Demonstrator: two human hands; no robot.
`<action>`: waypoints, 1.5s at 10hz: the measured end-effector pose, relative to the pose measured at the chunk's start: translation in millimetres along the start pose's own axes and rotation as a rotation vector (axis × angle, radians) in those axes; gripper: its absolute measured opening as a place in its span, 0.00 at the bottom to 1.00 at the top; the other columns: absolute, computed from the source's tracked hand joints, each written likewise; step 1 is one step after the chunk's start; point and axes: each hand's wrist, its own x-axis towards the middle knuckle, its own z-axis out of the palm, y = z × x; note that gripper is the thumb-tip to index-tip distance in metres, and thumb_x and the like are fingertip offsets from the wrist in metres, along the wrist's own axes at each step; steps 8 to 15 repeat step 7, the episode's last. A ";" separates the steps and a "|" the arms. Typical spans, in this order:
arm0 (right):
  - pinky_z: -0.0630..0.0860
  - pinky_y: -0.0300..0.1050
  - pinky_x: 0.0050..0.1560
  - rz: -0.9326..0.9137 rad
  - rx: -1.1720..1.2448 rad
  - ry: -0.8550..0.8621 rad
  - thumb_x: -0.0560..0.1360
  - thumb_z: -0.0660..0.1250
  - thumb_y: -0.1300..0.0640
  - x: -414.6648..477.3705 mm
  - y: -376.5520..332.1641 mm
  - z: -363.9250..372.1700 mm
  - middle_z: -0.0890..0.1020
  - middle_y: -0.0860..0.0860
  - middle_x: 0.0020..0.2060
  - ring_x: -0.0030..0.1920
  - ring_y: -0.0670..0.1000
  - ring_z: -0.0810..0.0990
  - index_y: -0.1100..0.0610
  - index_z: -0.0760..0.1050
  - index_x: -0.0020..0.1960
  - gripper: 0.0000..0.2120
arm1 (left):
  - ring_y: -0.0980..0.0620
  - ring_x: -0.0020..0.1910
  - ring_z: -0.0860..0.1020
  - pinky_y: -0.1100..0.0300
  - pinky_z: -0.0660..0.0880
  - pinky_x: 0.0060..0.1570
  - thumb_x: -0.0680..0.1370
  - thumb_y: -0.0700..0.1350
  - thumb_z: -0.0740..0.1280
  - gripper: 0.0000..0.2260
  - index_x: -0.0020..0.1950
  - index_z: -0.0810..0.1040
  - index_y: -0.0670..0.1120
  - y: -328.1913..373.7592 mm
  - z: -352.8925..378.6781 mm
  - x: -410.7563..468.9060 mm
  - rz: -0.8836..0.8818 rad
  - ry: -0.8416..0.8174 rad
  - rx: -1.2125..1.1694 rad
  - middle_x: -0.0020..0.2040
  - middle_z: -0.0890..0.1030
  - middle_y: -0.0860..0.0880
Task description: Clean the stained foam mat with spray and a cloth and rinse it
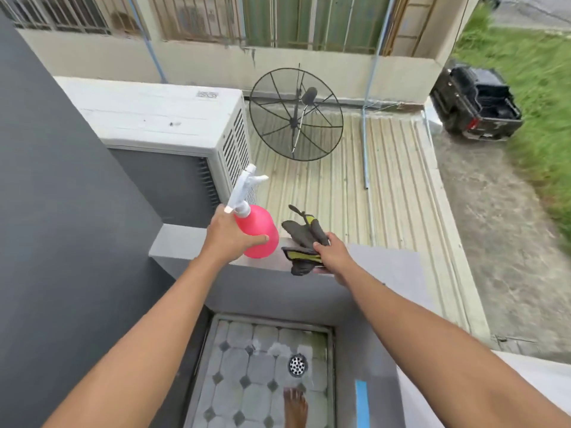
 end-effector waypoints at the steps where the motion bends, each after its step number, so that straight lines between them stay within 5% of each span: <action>1: 0.82 0.51 0.44 0.028 -0.275 0.101 0.77 0.67 0.53 22.3 25.4 -7.0 0.81 0.58 0.56 0.53 0.61 0.81 0.60 0.75 0.61 0.16 | 0.46 0.60 0.76 0.50 0.76 0.57 0.58 0.59 0.83 0.43 0.70 0.73 0.51 3.1 18.2 16.2 0.007 -0.061 0.050 0.58 0.75 0.48; 2: 0.71 0.45 0.39 -0.072 -0.468 0.153 0.77 0.65 0.54 15.6 23.7 -7.9 0.80 0.55 0.41 0.45 0.57 0.79 0.58 0.72 0.42 0.08 | 0.45 0.58 0.76 0.47 0.77 0.58 0.61 0.56 0.84 0.39 0.68 0.73 0.49 2.3 33.5 22.1 0.017 -0.113 0.101 0.57 0.74 0.48; 4: 0.67 0.44 0.31 -0.023 -0.575 0.084 0.74 0.68 0.56 8.5 36.8 -12.4 0.77 0.52 0.33 0.36 0.53 0.76 0.57 0.69 0.36 0.12 | 0.46 0.55 0.76 0.47 0.78 0.57 0.63 0.56 0.84 0.39 0.69 0.73 0.50 0.7 42.0 13.6 0.022 -0.150 0.092 0.56 0.71 0.49; 6: 0.74 0.45 0.36 -0.076 -0.801 0.121 0.74 0.66 0.38 0.0 29.2 -17.1 0.80 0.50 0.36 0.38 0.52 0.79 0.55 0.73 0.39 0.20 | 0.47 0.62 0.75 0.45 0.78 0.62 0.57 0.68 0.82 0.50 0.75 0.68 0.57 -12.3 39.2 15.2 0.014 -0.277 0.072 0.62 0.71 0.52; 7: 0.78 0.52 0.50 -0.200 -0.865 0.167 0.78 0.58 0.35 4.0 -0.3 -24.5 0.81 0.54 0.49 0.51 0.56 0.79 0.57 0.76 0.53 0.25 | 0.45 0.77 0.66 0.40 0.70 0.73 0.54 0.74 0.80 0.61 0.81 0.59 0.60 -22.7 20.5 23.9 0.039 -0.458 0.170 0.77 0.66 0.50; 15: 0.78 0.52 0.50 -0.200 -0.865 0.167 0.78 0.58 0.35 4.0 -0.3 -24.5 0.81 0.54 0.49 0.51 0.56 0.79 0.57 0.76 0.53 0.25 | 0.45 0.77 0.66 0.40 0.70 0.73 0.54 0.74 0.80 0.61 0.81 0.59 0.60 -22.7 20.5 23.9 0.039 -0.458 0.170 0.77 0.66 0.50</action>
